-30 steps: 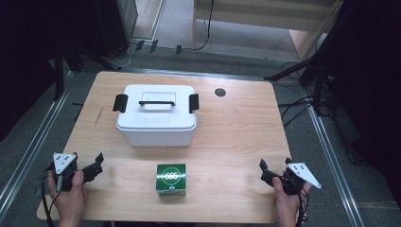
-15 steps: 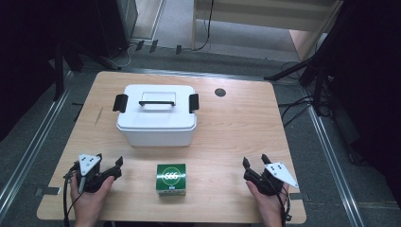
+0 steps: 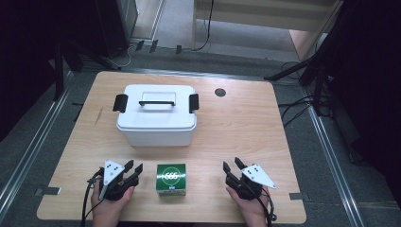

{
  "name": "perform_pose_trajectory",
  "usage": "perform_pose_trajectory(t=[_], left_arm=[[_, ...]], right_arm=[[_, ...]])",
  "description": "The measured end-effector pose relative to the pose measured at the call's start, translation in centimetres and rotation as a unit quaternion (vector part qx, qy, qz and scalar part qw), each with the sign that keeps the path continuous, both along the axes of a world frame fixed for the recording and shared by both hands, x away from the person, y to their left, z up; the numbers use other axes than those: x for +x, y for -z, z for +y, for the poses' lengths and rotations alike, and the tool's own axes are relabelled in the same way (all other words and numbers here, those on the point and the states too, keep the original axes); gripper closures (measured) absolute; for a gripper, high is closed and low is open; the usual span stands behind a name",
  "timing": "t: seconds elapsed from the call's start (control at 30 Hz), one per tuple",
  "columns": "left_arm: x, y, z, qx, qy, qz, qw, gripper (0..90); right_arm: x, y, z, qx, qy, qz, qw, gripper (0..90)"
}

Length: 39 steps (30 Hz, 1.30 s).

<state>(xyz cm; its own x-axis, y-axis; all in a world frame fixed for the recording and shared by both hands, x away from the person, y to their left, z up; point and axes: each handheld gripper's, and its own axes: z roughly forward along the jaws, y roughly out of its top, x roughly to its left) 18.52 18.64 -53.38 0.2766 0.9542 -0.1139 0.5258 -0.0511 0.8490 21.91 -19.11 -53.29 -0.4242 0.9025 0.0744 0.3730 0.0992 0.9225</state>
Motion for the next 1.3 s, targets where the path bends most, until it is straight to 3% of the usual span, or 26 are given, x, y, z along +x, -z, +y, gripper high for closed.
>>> perform_pose_trajectory(t=[0.1, 0.27, 0.43, 0.63, 0.77, 0.87, 0.97, 1.1, 1.23, 1.3], left_arm=[[-0.3, 0.1, -1.2, 0.016, 0.013, -0.003, 0.9998, 64.2], [-0.5, 0.2, -1.9, 0.015, 0.026, 0.000, 0.9995, 68.0], [-1.0, 0.1, -3.0, 0.005, 0.047, -0.006, 0.9988, 76.3], [-1.2, 0.2, -4.1, 0.006, 0.057, -0.004, 0.9983, 82.9], [-1.2, 0.3, -5.0, -0.002, 0.062, 0.000, 0.9981, 86.5], [-1.3, 0.4, -5.7, -0.003, 0.068, 0.002, 0.9977, 87.2], [-1.7, 0.4, -6.5, 0.000, 0.062, -0.001, 0.9980, 89.7], [-1.6, 0.5, -7.3, -0.006, 0.074, 0.002, 0.9972, 90.0], [-1.2, 0.4, -7.0, -0.016, 0.076, 0.005, 0.9970, 87.4], [-0.6, 0.1, -6.0, -0.014, 0.058, -0.004, 0.9982, 85.3]], right_arm=[[-0.3, 0.0, 1.0, 0.008, -0.032, 0.004, 0.9995, 58.2], [-0.6, -0.1, 1.9, 0.010, -0.048, 0.007, 0.9988, 63.1], [-1.5, -0.4, 3.3, 0.019, -0.061, 0.000, 0.9980, 74.6], [-2.5, -0.6, 5.1, 0.017, -0.086, -0.001, 0.9961, 78.8], [-2.9, -0.1, 6.9, 0.010, -0.122, 0.028, 0.9921, 84.1], [-3.0, 0.2, 7.4, 0.007, -0.133, 0.035, 0.9905, 85.7], [-3.2, 0.3, 7.7, 0.000, -0.128, 0.037, 0.9910, 89.9], [-2.8, 0.4, 6.7, 0.015, -0.114, 0.054, 0.9919, 90.0], [-2.8, 0.5, 6.5, 0.009, -0.108, 0.054, 0.9926, 90.0], [-2.6, 0.2, 6.3, -0.006, -0.092, 0.039, 0.9950, 89.7]])
